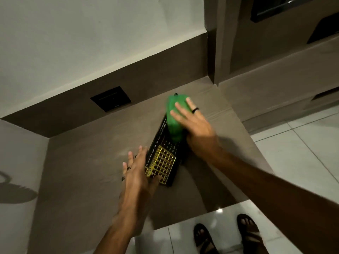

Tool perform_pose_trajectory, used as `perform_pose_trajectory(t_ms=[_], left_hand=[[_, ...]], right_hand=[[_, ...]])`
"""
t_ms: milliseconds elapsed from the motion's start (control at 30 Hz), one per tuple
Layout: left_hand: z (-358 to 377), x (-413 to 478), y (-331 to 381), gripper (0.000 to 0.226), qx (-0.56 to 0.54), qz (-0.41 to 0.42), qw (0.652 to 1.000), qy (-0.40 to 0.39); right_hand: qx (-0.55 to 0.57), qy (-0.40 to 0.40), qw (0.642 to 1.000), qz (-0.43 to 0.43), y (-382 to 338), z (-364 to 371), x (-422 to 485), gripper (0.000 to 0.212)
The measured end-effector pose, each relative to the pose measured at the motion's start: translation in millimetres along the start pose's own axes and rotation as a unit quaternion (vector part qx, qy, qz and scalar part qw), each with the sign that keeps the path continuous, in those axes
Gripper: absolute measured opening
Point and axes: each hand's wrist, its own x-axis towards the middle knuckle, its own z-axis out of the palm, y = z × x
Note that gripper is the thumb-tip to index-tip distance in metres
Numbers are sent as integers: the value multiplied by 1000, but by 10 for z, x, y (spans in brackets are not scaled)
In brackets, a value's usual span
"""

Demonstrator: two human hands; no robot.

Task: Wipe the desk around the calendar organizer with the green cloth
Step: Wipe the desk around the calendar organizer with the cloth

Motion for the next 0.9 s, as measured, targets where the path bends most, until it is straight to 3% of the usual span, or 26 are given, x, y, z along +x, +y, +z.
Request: perform_pose_trajectory(t_ms=[67, 100, 200, 233, 300, 400, 433, 567, 667, 733, 900], left_hand=[[-17, 5, 37, 97, -5, -17, 1000, -12], [-19, 9, 51, 97, -6, -24, 1000, -14], [-16, 22, 77, 99, 3, -55, 998, -9], [-18, 21, 72, 100, 3, -74, 997, -8], [-18, 11, 55, 102, -4, -102, 994, -23], [-8, 8, 56, 104, 1, -80, 996, -29], [-10, 24, 68, 105, 17, -72, 997, -28], [-48, 87, 77, 110, 91, -45, 994, -32], [-103, 176, 138, 115, 89, -12, 995, -46], [-98, 233, 202, 114, 65, 9, 996, -59], [-97, 216, 233, 107, -6, 33, 997, -73]], right_hand=[[-9, 27, 997, 77, 79, -103, 174, 77], [-11, 16, 998, 66, 60, -108, 199, 74], [4, -83, 993, -89, -64, -45, 82, 57], [20, -97, 992, -84, -38, -70, 121, 54], [19, -63, 998, -10, 162, -109, 339, 61], [-22, 9, 987, 156, 399, -180, 570, 72], [-17, 29, 984, 173, 397, -171, 545, 71], [3, -4, 996, 91, 217, 7, 20, 71], [-20, -55, 994, 91, 194, 116, -436, 75], [-12, -48, 995, 89, 279, 103, -561, 77], [-6, 82, 964, 254, 575, -150, -254, 79]])
